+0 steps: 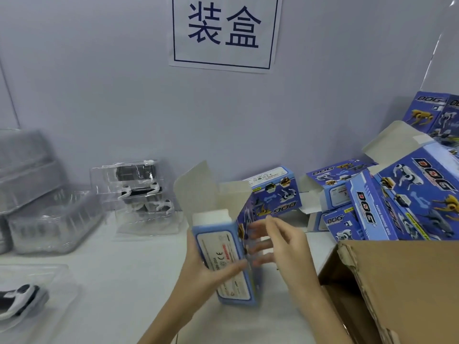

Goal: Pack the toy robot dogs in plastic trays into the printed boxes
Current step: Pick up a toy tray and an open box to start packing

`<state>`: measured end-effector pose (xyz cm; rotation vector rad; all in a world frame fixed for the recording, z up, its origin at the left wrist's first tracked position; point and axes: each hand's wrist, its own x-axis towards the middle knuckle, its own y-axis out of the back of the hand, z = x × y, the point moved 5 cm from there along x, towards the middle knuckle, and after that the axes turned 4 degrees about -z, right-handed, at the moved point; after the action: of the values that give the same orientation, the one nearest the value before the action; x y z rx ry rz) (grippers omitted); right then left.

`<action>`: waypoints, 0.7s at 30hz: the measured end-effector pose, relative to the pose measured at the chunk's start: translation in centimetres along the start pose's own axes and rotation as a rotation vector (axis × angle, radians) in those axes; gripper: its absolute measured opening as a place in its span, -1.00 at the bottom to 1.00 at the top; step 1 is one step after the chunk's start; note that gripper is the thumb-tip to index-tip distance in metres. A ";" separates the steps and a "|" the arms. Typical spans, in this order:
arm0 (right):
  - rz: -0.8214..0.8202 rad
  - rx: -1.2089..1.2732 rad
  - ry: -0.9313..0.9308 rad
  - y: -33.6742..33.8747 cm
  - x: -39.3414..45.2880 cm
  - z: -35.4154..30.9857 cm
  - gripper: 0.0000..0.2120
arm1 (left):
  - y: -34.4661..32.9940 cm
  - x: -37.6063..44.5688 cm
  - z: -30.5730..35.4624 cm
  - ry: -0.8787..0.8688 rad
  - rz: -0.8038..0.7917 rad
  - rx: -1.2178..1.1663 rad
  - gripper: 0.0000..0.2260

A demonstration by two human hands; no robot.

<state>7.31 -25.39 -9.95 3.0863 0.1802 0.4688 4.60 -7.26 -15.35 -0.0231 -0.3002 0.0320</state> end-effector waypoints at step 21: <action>-0.392 0.095 -0.259 -0.1 -1.3 1.8 -0.42 | 1.1 1.3 3.2 0.133 -0.052 -0.175 -0.77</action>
<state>6.64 -25.39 -12.06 3.0434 0.7985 0.0467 4.91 -6.02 -11.97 -0.1906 -0.1703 -0.0473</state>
